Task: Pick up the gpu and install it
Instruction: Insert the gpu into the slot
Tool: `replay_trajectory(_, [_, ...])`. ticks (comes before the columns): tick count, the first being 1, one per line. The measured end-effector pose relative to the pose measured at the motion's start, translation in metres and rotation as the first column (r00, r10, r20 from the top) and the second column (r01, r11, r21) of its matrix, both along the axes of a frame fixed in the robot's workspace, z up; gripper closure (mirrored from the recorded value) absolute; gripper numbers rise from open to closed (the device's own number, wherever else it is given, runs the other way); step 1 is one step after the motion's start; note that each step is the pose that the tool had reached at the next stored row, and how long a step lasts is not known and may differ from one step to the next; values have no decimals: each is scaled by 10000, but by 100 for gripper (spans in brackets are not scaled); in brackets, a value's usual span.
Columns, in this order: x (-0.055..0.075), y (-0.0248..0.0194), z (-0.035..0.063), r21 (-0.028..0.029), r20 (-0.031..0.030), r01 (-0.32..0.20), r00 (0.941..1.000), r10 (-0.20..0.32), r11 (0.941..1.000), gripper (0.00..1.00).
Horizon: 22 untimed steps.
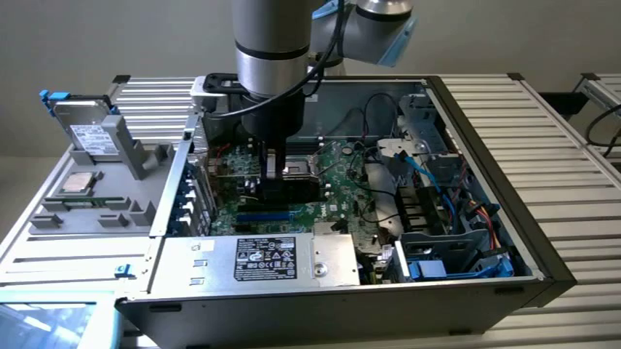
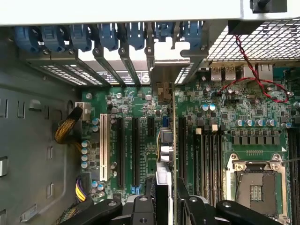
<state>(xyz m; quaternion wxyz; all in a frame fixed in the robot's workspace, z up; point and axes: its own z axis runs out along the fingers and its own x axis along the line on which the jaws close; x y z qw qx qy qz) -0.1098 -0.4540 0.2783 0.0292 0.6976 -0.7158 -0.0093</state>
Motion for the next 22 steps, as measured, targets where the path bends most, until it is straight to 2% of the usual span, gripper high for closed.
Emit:
replay_trajectory(6, [-8, -19, -103, 58, -1, 3, 10000, -3, 10000, 72])
replay_trajectory(12, [-68, -22, -138, 183, -2, 12, 10000, -11, 9998, 72])
replay_trajectory(19, [-78, -26, -146, 190, -10, 12, 10000, -12, 9998, 72])
replay_trajectory(22, [-81, -26, -161, 196, -39, 16, 10000, -15, 9998, 72])
